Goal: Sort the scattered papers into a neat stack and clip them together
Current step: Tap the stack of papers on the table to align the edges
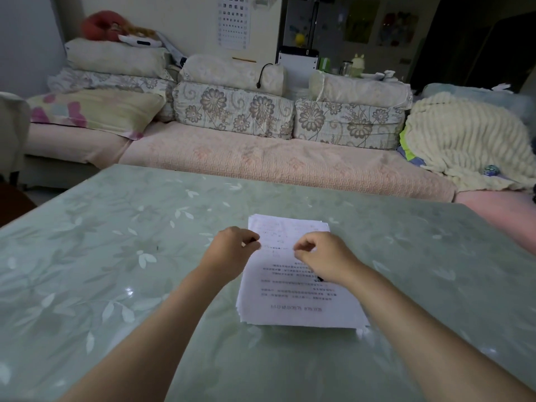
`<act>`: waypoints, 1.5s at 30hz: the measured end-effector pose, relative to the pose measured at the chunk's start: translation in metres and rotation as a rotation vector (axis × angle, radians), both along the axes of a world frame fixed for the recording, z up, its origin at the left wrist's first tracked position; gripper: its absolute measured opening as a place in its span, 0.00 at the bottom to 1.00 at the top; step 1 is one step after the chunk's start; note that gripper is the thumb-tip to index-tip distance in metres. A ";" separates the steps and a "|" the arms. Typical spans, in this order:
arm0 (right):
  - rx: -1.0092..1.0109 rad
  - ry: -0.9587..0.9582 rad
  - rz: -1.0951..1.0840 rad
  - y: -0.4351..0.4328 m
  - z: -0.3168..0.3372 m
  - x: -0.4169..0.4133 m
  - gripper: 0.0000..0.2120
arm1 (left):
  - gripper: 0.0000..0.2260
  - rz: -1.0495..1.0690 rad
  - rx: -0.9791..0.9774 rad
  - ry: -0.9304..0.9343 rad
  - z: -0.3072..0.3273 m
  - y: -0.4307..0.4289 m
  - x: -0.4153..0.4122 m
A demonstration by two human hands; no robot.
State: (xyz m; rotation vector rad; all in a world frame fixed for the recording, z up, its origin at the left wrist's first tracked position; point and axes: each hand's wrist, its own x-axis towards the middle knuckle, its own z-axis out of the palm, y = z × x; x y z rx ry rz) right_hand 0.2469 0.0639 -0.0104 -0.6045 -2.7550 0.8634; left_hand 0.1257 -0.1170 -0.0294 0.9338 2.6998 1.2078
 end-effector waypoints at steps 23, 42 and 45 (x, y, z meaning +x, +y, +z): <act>0.014 -0.255 0.092 -0.003 -0.013 -0.004 0.06 | 0.11 0.094 0.012 0.278 -0.012 -0.013 -0.021; -1.006 0.157 -0.006 -0.008 0.020 0.001 0.09 | 0.06 -0.071 0.390 -0.204 0.016 0.020 0.038; -1.007 0.133 0.043 -0.009 0.024 0.001 0.06 | 0.08 -0.107 0.289 -0.016 0.016 0.017 0.037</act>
